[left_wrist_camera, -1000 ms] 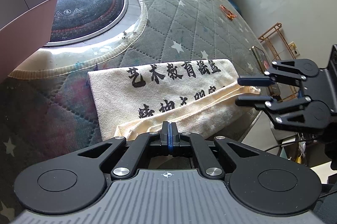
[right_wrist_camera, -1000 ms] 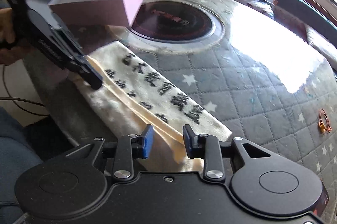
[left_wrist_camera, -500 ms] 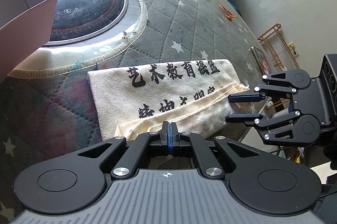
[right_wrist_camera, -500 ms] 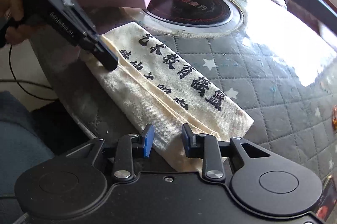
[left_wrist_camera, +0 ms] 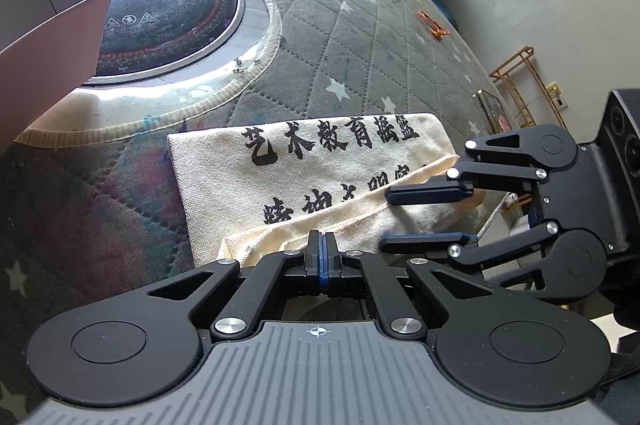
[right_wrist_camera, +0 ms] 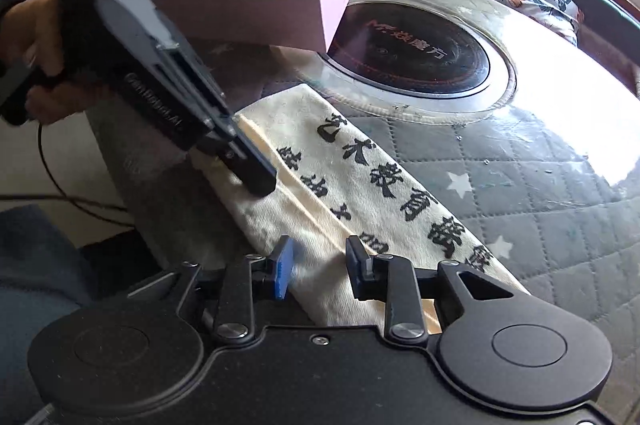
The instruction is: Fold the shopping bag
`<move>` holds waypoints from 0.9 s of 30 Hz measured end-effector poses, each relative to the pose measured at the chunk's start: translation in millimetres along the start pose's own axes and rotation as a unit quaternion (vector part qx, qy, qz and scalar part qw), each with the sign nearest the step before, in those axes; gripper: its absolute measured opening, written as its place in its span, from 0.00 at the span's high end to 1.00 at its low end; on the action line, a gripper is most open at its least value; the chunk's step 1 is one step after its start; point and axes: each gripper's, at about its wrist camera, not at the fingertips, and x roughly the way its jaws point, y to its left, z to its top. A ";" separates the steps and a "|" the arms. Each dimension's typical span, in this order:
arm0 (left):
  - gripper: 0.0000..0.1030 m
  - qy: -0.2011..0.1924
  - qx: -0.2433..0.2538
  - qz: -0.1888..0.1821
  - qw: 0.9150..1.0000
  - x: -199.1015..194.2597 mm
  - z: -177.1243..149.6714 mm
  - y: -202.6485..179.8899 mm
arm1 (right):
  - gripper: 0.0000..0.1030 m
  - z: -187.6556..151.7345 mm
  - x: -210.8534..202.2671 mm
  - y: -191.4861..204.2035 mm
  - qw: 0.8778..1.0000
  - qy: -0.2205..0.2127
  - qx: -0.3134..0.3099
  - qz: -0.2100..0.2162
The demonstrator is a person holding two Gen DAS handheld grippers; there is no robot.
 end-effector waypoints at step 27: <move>0.97 0.017 -0.011 0.000 1.000 1.3 5.5 2.7 | 0.64 -14.2 -5.3 37.2 0.976 0.023 -0.217 -0.022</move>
